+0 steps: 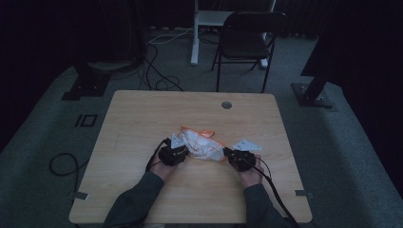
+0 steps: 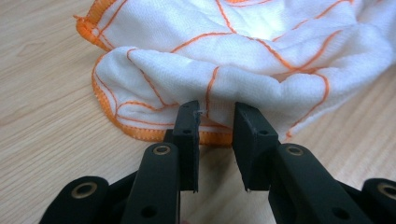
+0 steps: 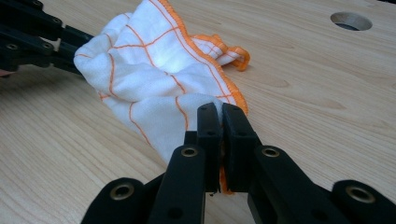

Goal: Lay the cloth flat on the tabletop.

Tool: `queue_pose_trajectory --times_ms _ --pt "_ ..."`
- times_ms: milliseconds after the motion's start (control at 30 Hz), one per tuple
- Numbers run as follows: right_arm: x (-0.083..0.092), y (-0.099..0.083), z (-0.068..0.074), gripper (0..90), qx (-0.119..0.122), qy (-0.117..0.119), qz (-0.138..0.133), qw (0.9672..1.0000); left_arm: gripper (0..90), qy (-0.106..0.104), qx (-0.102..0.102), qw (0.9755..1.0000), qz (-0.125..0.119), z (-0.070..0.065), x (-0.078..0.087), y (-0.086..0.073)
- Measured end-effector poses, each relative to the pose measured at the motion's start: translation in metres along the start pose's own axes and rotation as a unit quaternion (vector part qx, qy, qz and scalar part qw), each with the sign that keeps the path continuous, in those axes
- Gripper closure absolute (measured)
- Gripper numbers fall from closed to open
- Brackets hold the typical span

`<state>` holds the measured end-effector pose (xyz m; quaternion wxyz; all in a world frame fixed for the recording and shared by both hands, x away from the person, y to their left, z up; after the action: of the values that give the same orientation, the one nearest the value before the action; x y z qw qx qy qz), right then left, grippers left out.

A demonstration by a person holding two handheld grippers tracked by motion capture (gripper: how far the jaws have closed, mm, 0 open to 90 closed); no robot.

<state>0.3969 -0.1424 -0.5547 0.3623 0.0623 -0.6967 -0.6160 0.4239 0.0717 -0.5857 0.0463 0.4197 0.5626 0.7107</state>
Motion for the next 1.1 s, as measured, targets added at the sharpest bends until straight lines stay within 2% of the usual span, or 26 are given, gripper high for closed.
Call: queue_pose_trajectory --times_ms 100,200,300,433,600,900,967,1033,1100 --pt "0.000 0.000 -0.001 87.2 -0.001 0.000 0.000 1.0000 72.3 0.005 0.002 1.0000 0.000 0.000 -0.002 0.002" --pt "0.000 0.000 -0.001 87.1 -0.001 -0.002 -0.001 1.0000 72.6 0.012 -0.002 0.9999 0.010 0.001 -0.007 0.000" --pt "0.001 0.000 -0.002 87.1 -0.002 -0.003 -0.002 1.0000 72.8 0.012 0.002 0.9999 0.010 0.003 -0.007 0.000" --pt "0.002 0.000 -0.004 87.1 -0.003 -0.008 -0.002 1.0000 75.4 0.017 -0.003 0.9998 0.013 0.005 -0.006 -0.001" --pt "0.004 0.001 -0.009 87.1 -0.004 -0.015 -0.005 0.9999 79.7 0.016 0.010 0.9997 0.013 0.009 -0.005 -0.002" --pt "0.007 0.001 -0.014 87.2 -0.008 -0.026 -0.005 0.9996 82.3 0.049 0.022 0.9983 0.024 0.027 0.002 -0.005" --pt "0.007 0.000 -0.015 87.1 -0.007 -0.027 -0.005 0.9996 83.2 0.066 0.021 0.9972 0.029 0.033 0.005 -0.007" --pt "0.007 0.000 -0.016 87.1 -0.009 -0.028 -0.005 0.9996 83.2 0.075 0.037 0.9961 0.030 0.039 0.008 -0.008" --pt "0.007 0.000 -0.016 87.1 -0.009 -0.028 -0.004 0.9996 81.6 0.071 0.046 0.9960 0.029 0.040 0.009 -0.009"
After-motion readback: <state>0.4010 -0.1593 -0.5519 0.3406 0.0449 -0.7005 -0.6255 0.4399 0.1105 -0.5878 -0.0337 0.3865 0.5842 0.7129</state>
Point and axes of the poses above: each handheld gripper's, and its own axes: x roughly backward along the jaws, y roughly out of its top, z roughly to its left, the point moved 7 cm from there along -x, roughly forward along the jaws, and after that the axes turned 8 degrees about -z, right-handed, at the moved point
